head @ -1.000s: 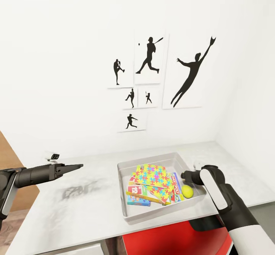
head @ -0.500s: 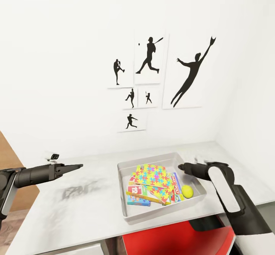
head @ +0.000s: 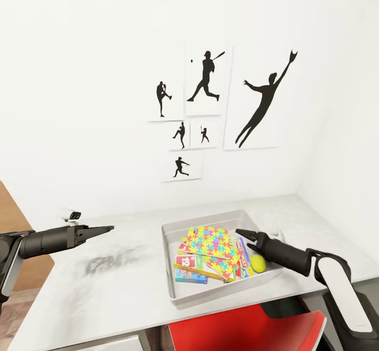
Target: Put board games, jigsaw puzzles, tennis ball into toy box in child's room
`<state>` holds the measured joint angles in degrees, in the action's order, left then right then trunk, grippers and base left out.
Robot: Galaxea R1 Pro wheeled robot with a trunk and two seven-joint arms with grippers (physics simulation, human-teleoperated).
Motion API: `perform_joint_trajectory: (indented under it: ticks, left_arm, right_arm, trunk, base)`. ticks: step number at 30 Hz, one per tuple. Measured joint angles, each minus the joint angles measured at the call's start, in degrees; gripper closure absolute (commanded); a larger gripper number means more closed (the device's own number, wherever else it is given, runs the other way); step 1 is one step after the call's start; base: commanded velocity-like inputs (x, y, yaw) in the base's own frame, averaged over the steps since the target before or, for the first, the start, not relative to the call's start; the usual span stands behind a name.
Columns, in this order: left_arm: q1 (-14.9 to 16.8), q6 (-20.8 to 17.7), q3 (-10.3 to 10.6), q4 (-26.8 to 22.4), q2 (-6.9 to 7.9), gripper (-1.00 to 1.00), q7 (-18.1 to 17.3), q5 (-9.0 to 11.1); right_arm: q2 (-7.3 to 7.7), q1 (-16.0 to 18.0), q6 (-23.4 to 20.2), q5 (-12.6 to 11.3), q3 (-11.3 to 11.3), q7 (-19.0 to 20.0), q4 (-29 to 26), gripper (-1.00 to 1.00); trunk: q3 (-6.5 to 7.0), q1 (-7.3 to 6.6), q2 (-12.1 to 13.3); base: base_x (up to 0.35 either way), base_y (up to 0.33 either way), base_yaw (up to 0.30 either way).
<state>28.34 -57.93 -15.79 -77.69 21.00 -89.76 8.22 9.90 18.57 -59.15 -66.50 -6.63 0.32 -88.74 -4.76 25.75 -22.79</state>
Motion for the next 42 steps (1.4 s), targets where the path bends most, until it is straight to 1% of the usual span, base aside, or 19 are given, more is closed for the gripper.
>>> perform_joint_trajectory:
  ticks: [2,4,8,11,13,16,29,42]
  left_arm:
    - [0.00,0.00,0.06,0.00,-0.08,-1.00,0.00,0.00]
    - [0.00,0.00,0.10,0.00,-0.15,-1.00,0.00,0.01]
    - [0.00,0.00,0.13,0.00,-0.24,-1.00,0.00,0.02]
    - [0.00,0.00,0.13,0.00,-0.22,-1.00,0.00,0.01]
    - [0.00,0.00,0.14,0.00,-0.23,-1.00,0.00,0.01]
    - [0.00,0.00,0.14,0.00,-0.19,-1.00,0.00,0.01]
    - [-0.12,-0.08,0.10,0.00,-0.03,-1.00,-0.01,0.08]
    - [-0.15,-0.09,0.01,0.00,0.06,-1.00,-0.01,-0.02]
  right_arm:
    - [0.00,-0.69,0.07,-0.16,-0.16,2.27,0.09,-1.00]
    - [0.04,-1.49,0.11,-0.22,-0.42,3.12,0.11,-1.00]
    - [0.12,-2.57,-0.03,-0.63,-2.75,4.67,-0.05,-1.00]
    - [-0.01,-3.94,0.00,-0.72,-4.16,7.91,-0.08,-1.00]
    - [-0.04,-4.57,0.13,-0.66,-4.53,9.84,-0.10,-1.00]
    - [0.05,-4.86,0.32,-0.58,-4.75,10.94,-0.10,-1.00]
    - [0.10,-5.07,0.40,-0.43,-4.83,11.49,-0.04,-1.00]
    - [0.22,-5.12,0.43,-0.46,-4.91,11.49,0.13,-1.00]
  trunk:
    - [0.00,0.00,0.00]
    - [0.00,0.00,0.00]
    - [0.06,0.02,-0.01]
    - [0.26,0.02,-0.01]
    - [0.43,0.02,-0.01]
    - [0.66,0.03,-0.01]
    - [0.81,0.02,0.01]
    - [1.21,0.02,0.01]
  base:
    - [0.000,0.000,0.000]
    - [-0.036,0.000,0.000]
    - [-0.118,0.000,0.000]
    - [-0.178,0.000,0.000]
    - [-0.202,0.000,0.000]
    - [-0.219,0.013,0.000]
    - [-0.232,0.069,-0.018]
    - [-0.255,0.149,-0.248]
